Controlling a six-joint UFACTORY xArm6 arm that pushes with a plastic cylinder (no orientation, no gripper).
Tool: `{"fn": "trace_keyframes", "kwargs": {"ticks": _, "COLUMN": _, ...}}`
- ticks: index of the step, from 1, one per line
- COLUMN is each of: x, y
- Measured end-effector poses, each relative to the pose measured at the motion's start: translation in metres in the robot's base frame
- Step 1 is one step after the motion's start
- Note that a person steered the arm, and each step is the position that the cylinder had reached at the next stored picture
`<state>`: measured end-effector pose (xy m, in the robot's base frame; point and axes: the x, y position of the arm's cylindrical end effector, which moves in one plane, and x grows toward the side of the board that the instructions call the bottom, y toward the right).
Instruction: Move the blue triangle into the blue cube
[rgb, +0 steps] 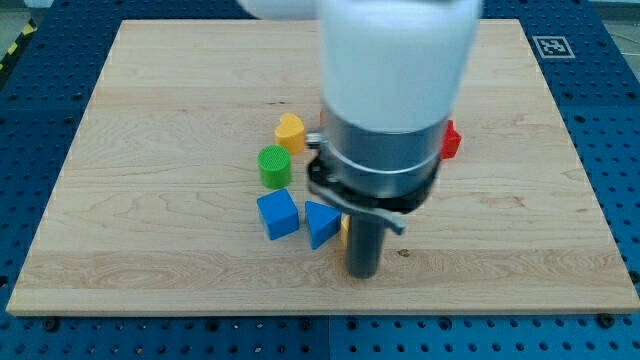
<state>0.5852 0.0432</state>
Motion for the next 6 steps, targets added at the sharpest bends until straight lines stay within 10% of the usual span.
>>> {"fn": "trace_keyframes", "kwargs": {"ticks": 6, "x": -0.023, "y": -0.032}}
